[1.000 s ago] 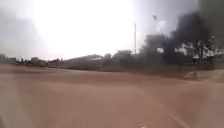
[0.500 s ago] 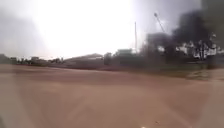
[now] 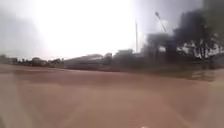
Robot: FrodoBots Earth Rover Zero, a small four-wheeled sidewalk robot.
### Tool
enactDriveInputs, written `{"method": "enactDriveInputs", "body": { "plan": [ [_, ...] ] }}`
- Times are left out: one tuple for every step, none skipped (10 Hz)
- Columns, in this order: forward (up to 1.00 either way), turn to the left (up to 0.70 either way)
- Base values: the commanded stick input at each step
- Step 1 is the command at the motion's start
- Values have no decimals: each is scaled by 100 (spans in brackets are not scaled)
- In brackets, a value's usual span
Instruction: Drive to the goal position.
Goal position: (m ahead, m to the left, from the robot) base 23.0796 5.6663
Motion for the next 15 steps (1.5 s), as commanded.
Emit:
{"method": "enactDriveInputs", "body": {
  "plan": [
    [70,0],
    [70,0],
    [70,0],
    [70,0],
    [70,0],
    [70,0],
    [70,0],
    [70,0],
    [70,0],
    [70,0],
    [70,0],
    [70,0],
    [70,0],
    [70,0],
    [70,0]
  ]
}}
